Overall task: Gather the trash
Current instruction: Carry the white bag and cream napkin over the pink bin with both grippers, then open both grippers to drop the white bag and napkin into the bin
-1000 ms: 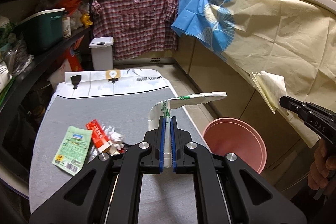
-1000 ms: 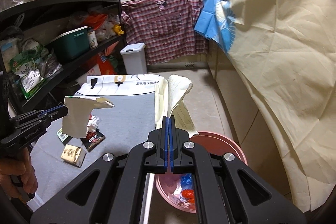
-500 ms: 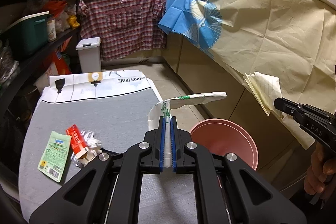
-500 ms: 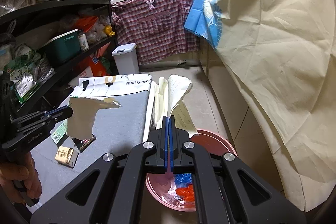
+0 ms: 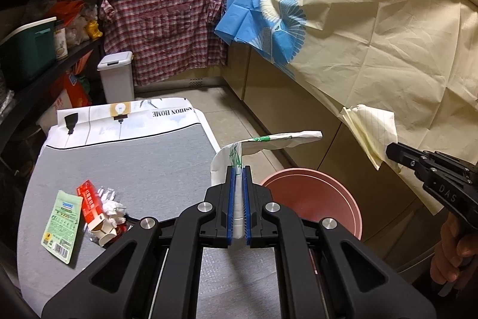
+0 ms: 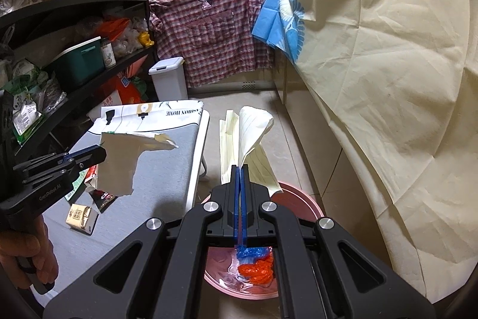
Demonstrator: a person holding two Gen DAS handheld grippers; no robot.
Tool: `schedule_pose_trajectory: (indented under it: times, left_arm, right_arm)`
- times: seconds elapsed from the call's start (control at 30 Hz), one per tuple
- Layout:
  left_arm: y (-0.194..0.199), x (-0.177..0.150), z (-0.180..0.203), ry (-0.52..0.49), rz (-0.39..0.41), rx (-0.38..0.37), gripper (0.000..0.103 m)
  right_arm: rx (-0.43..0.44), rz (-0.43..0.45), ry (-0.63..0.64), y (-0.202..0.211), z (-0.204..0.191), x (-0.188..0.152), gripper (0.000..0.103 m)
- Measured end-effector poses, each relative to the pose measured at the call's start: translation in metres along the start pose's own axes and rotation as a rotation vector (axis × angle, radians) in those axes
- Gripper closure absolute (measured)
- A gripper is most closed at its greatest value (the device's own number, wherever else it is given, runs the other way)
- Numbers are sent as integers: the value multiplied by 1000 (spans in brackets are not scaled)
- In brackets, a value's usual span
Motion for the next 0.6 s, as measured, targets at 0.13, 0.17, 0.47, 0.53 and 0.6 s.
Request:
schedule_pose_trajectory:
  times: [0.13,0.17,0.47,0.53,0.6]
  left_arm:
    - [-7,0,9,-9,-7,-10,98]
    - [-9,0,10,-9,-10,-12,98]
    - [-23,-1,21,-15,-27,-35,98]
    - [-25,-1,24,-18,-31,-44,98]
    - [-27,-2,27,-21,-35,-54,98]
  right_arm:
    - [-3,0,-10,0,4,1,102]
    - [-5,0,-10,1,4,1,102]
    - [-29,-22,-45,-3,20,-1,102]
    - [-36,-28,-51,-5,23,-3,102]
    - [-43,-30,-59,-6,26,-3,102]
Point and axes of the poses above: each gripper's, at about its wrist camera, not at the fingertips, and y roughly against the way its jaws point, z to its right, x to its top, the point moved 5 cm from there along -y, roughly the way its jaws point, and after that the axes turned 8 degrees about -x, right-handed, at the moved point
